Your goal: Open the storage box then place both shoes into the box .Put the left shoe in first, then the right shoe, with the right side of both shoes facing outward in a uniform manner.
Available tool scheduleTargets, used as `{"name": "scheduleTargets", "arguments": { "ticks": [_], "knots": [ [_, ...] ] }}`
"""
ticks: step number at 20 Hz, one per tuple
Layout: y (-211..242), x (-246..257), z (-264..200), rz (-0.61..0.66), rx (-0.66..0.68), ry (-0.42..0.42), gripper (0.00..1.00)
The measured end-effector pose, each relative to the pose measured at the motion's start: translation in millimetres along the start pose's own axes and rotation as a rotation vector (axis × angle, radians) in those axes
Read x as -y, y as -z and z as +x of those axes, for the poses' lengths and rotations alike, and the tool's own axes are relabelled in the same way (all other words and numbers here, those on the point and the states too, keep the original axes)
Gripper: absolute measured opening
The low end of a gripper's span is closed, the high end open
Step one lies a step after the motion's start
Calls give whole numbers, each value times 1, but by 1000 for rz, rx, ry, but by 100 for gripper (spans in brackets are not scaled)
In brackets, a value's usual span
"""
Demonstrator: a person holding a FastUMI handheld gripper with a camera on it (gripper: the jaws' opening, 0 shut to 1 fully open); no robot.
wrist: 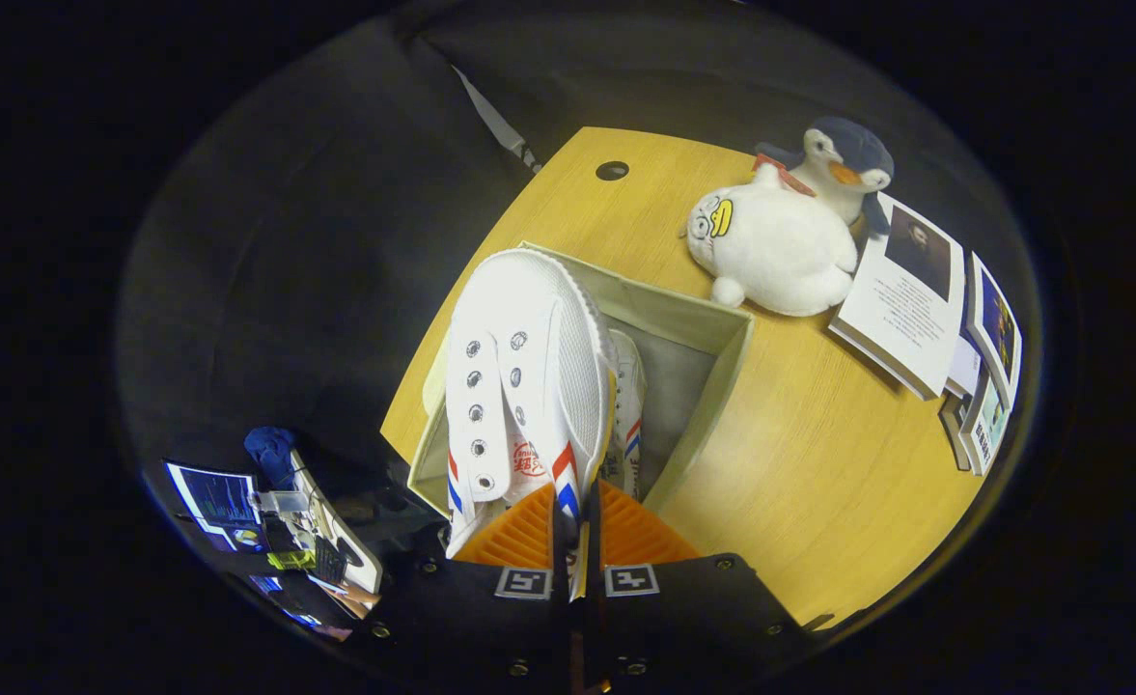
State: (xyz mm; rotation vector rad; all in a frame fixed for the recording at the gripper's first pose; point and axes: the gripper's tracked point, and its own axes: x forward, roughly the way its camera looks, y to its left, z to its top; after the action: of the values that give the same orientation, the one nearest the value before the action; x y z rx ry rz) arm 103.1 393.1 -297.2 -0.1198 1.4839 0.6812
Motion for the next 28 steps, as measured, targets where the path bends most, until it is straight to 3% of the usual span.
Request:
{"name": "scheduleTargets", "arguments": {
  "ticks": [3,4,7,8,13,17,24,28],
  "knots": [
    [-5,-9,10,11,2,-23,7],
    [-8,-14,11,14,10,-41,18],
    [-19,-8,-12,-14,77,-21,86],
    [-19,-4,-21,-21,99,-12,93],
    [-12,11,-72,7,231,-15,95],
    [-1,46,-129,74,418,24,95],
    [37,127,-250,139,839,263,94],
    [67,132,-324,125,1099,399,95]
  ]
}}
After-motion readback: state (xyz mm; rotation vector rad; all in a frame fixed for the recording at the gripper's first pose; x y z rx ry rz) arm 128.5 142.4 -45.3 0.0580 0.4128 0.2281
